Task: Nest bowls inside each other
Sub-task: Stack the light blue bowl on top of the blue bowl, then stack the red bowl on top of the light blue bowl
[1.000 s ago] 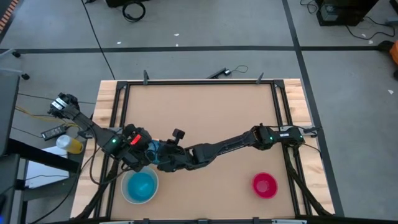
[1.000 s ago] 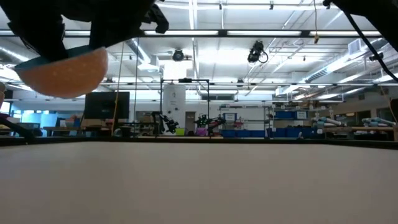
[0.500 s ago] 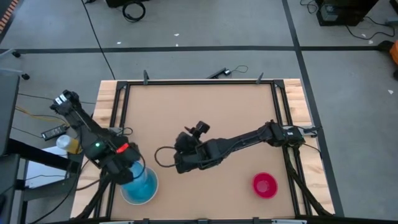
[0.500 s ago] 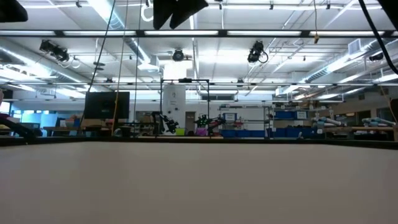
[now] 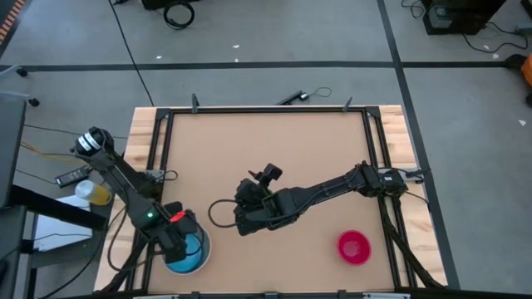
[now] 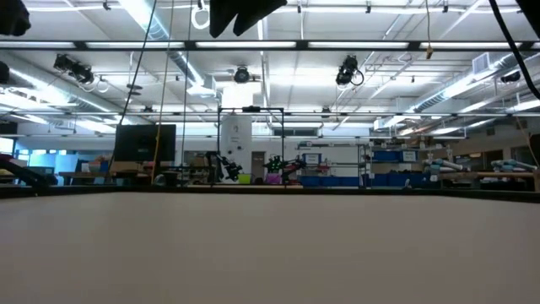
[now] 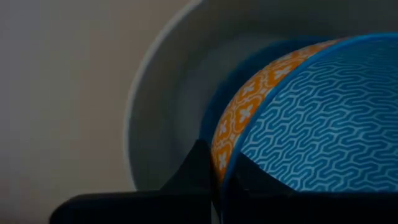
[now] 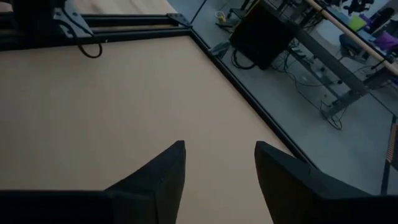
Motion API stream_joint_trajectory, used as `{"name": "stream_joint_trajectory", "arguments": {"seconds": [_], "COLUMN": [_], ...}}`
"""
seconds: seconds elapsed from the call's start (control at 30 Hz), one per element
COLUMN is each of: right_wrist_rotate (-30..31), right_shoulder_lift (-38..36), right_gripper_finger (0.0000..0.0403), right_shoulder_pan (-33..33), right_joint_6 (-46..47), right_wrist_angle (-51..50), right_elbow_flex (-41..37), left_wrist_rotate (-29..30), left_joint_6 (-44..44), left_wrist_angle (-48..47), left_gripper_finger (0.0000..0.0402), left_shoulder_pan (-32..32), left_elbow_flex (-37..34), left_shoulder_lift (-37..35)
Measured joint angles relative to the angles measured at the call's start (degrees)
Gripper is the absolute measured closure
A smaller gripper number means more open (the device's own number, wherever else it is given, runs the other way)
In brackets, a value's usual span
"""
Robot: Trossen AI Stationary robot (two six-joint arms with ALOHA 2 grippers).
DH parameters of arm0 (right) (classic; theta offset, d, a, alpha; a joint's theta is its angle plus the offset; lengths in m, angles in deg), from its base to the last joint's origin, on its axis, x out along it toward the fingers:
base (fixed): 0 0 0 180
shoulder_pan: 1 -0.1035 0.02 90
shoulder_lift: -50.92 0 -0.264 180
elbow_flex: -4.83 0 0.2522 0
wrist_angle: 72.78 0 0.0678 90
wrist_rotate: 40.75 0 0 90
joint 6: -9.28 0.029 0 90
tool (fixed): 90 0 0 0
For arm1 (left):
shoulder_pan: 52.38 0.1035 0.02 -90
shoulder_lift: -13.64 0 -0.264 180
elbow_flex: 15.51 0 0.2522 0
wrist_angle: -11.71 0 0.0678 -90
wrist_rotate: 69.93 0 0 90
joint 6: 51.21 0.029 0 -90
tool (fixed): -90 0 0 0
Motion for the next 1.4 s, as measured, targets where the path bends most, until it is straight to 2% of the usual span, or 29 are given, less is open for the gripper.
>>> {"name": "stream_joint_trajectory", "arguments": {"seconds": [0.13,0.33,0.47,0.6,0.73,0.9,1.07,1.2,1.4], "right_wrist_rotate": [0.0,-0.1,-1.1,-7.1,-11.8,-18.1,-24.0,-33.4,-51.8], "right_shoulder_lift": [0.0,0.0,0.1,0.1,-1.3,-4.7,-10.4,-16.4,-26.4], "right_gripper_finger": [0.0204,0.0203,0.0203,0.0204,0.0208,0.0217,0.0235,0.025,0.0264], "right_shoulder_pan": [0.1,0.0,-1.1,-2.4,-4.5,-7.3,-8.9,-9.8,-12.4], "right_joint_6": [0.0,0.0,3.7,11.9,12.4,13.9,19.4,20.7,21.7], "right_wrist_angle": [-0.1,-2.8,-11.8,-24.9,-25.3,-25.5,-24.1,-18.0,-9.5], "right_elbow_flex": [0.0,0.0,0.0,-0.3,-4.9,-11.6,-21.2,-31.7,-47.5], "left_wrist_rotate": [-1.0,-1.0,-2.5,-1.9,2.6,8.8,14.4,22.6,35.4], "left_joint_6": [-0.4,-0.5,-2.2,-3.9,-4.9,-5.3,-5.3,-4.4,-2.2], "left_wrist_angle": [0.0,0.5,0.0,-0.3,-0.4,-2.0,-4.5,-4.4,-0.6], "left_gripper_finger": [0.0377,0.0321,0.0273,0.0234,0.0213,0.021,0.021,0.021,0.021], "left_shoulder_pan": [0.9,1.6,1.9,1.8,0.8,-1.3,-2.6,-2.7,-2.5], "left_elbow_flex": [-1.0,-1.0,-0.9,-0.9,-0.9,-0.9,-0.9,-0.9,-1.4], "left_shoulder_lift": [0.3,0.2,-1.5,-4.8,-8.8,-13.3,-16.8,-18.4,-17.3]}}
